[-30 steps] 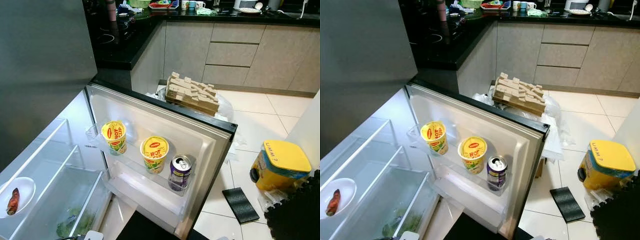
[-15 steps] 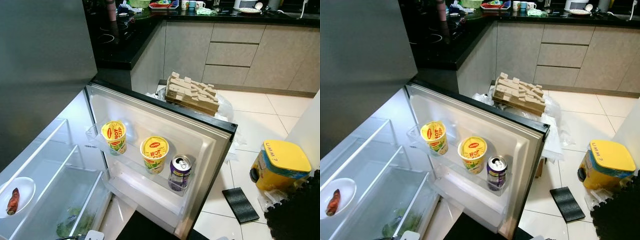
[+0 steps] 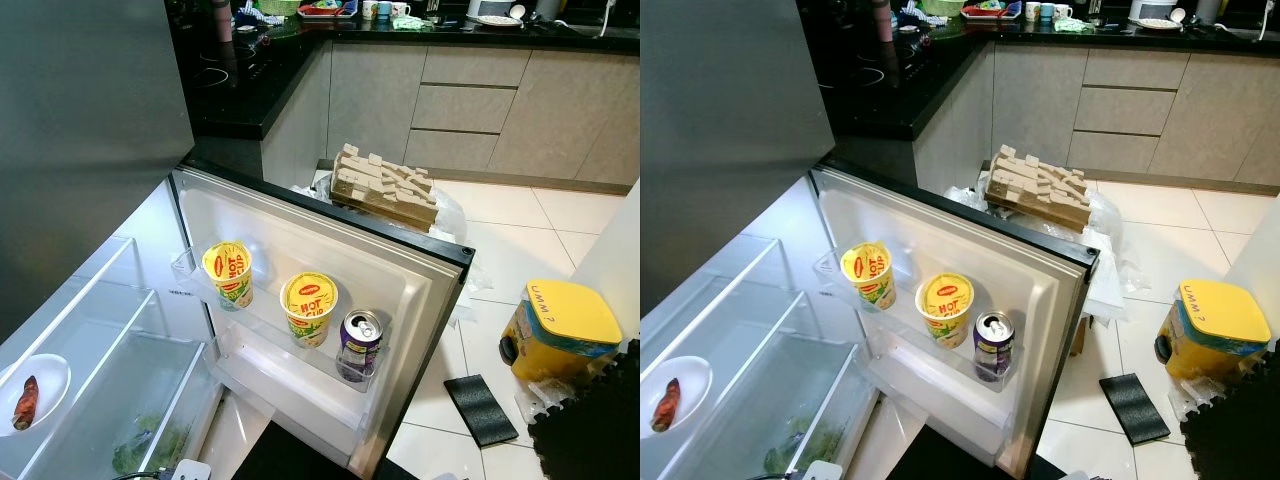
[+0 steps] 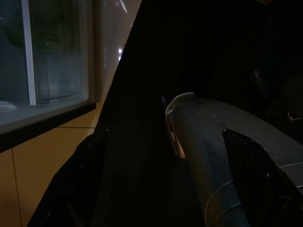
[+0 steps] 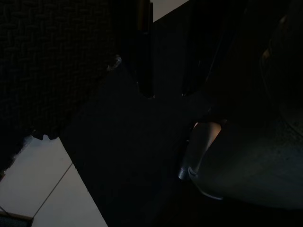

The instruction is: Restocking fridge

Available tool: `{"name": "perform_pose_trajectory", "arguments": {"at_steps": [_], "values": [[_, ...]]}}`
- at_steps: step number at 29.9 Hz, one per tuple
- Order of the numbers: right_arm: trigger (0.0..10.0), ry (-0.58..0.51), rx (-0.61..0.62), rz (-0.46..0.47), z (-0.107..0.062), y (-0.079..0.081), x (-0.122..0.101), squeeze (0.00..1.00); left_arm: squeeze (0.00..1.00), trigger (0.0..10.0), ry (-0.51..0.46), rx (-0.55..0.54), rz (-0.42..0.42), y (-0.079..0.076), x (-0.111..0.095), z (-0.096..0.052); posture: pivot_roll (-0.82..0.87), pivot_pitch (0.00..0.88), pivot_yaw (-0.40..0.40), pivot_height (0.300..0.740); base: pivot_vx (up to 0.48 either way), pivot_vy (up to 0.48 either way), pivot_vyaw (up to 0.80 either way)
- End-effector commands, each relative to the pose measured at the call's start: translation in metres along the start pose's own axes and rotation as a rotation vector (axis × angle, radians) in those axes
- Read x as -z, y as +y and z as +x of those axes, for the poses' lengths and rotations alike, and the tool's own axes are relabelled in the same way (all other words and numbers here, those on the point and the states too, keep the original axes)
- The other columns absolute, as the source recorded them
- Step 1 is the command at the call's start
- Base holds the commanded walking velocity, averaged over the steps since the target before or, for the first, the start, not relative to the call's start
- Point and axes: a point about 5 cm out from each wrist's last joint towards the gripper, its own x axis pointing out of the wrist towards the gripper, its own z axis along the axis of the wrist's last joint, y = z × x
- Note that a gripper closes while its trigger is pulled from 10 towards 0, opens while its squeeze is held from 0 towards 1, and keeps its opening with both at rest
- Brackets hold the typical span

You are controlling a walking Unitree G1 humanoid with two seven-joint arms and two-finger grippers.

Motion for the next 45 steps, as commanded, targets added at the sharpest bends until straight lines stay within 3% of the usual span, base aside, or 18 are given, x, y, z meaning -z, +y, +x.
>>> {"name": "perform_pose_trajectory", "arguments": {"at_steps": [1, 45], "values": [[10.0, 0.003, -0.005, -0.001, 0.0, -0.0004, -0.0003, 0.0, 0.0, 10.0, 0.052, 0.03, -0.011, -0.0103, 0.0129, -0.0003, -0.02, 0.0, -0.018, 0.74, 0.0, 0.0, 0.0], [10.0, -0.005, -0.005, -0.002, 0.0004, -0.0003, -0.0034, 0.0, 0.0, 10.0, 0.044, 0.029, -0.008, -0.008, 0.0097, -0.0001, -0.02, 0.0, -0.015, 0.74, 0.0, 0.0, 0.0]]}}
